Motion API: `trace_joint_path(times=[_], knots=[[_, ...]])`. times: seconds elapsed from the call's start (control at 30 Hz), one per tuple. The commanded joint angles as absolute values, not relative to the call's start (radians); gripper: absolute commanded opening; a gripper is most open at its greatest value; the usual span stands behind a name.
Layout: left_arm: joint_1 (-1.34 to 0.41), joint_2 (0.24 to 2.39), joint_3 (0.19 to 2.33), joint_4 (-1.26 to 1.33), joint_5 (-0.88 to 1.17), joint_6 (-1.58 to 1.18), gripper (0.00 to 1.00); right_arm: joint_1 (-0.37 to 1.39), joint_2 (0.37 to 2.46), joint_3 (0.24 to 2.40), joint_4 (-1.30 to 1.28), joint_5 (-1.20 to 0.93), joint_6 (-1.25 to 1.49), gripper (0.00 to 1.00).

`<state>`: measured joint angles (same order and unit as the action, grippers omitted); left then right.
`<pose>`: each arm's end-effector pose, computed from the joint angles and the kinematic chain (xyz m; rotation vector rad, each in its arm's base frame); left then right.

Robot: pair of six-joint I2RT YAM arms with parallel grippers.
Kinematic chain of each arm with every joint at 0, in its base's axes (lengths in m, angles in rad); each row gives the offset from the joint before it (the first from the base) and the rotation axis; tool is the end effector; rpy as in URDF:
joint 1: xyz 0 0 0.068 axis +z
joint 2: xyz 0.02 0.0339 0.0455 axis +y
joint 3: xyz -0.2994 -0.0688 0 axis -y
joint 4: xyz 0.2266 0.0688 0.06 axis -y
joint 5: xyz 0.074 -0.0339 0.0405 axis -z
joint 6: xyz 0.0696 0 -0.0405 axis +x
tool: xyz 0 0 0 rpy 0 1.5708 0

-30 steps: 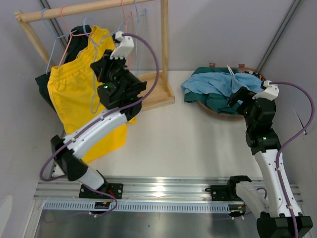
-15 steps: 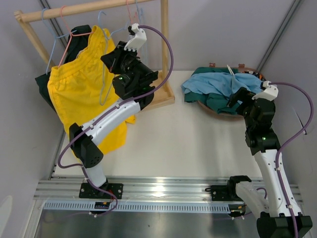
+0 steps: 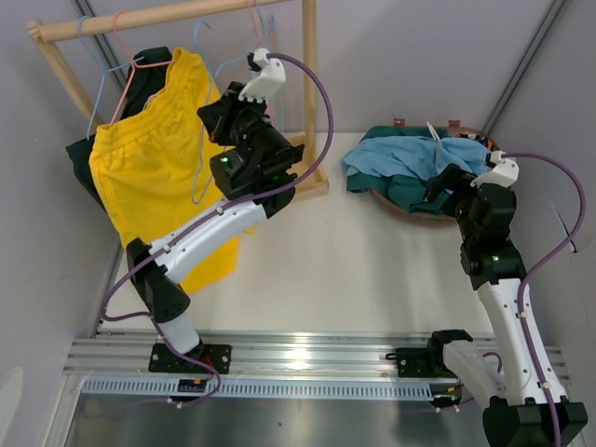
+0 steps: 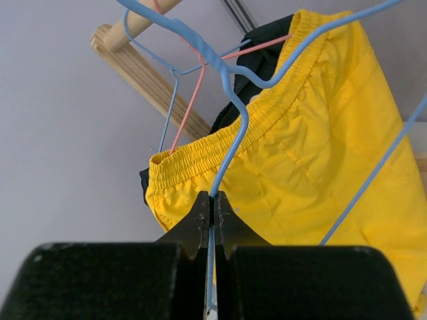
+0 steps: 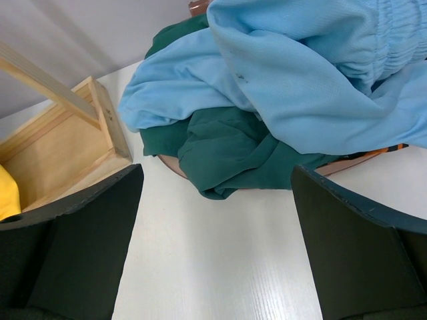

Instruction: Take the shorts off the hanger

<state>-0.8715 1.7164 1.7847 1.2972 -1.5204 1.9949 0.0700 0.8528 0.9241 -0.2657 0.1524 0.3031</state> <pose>0.2471 -0.1858 0.5609 -0.0480 1.6159 1.0404 0.1852 0.0024 0.3874 0.3147 1.7366 0.1365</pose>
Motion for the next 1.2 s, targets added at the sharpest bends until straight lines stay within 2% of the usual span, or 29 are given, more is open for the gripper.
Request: trace_joint_path(times=[0.0,0.23,0.33,0.4,0.47,0.5,0.57,0.6,0.63,0.67,0.7,0.73,0.83,1.0,1.17], knots=[[-0.879,1.638,1.927,1.732,-1.658,2.163,0.0,0.083,0.844,0.98,-0.267,0.126,0.304,0.99],[-0.991,1.565,1.977,1.73,-1.62,1.861,0.0,0.098,0.827,0.986,-0.29,0.088,0.357,0.99],[-1.031,1.554,2.026,1.73,-1.574,1.836,0.0,0.12,0.819,1.002,-0.316,0.089,0.365,0.99],[-1.032,1.455,1.901,1.729,-1.571,1.711,0.0,0.129,0.812,1.009,-0.336,0.095,0.364,0.99],[-1.034,1.343,1.692,1.711,-1.548,1.428,0.0,0.141,0.801,1.012,-0.345,0.11,0.362,0.99],[-1.035,1.244,1.572,1.586,-1.534,1.325,0.0,0.143,0.795,1.012,-0.357,0.113,0.361,0.99],[-1.072,1.143,1.402,1.542,-1.493,1.05,0.0,0.147,0.781,1.012,-0.374,0.118,0.357,0.99],[-1.098,1.033,1.311,1.303,-1.409,0.937,0.0,0.149,0.778,1.009,-0.377,0.118,0.354,0.99],[-1.12,0.967,1.251,1.061,-1.347,0.527,0.0,0.15,0.773,1.008,-0.38,0.12,0.353,0.99],[-1.108,0.898,1.237,0.765,-1.237,0.236,0.0,0.153,0.77,1.006,-0.388,0.121,0.353,0.99],[-1.044,0.841,1.277,0.34,-0.954,-0.116,0.0,0.153,0.769,1.005,-0.391,0.121,0.354,0.99],[-0.928,0.86,1.337,0.202,-0.921,-0.194,0.0,0.155,0.769,1.005,-0.391,0.121,0.354,0.99],[-0.907,1.0,1.542,-0.076,-0.969,-0.115,0.0,0.16,0.755,1.005,-0.402,0.13,0.359,0.99],[-0.89,1.051,1.58,-0.227,-0.944,0.032,0.0,0.163,0.745,0.986,-0.403,0.144,0.356,0.99],[-0.844,1.094,1.591,-0.453,-0.989,0.063,0.0,0.164,0.745,0.973,-0.399,0.141,0.356,0.99]])
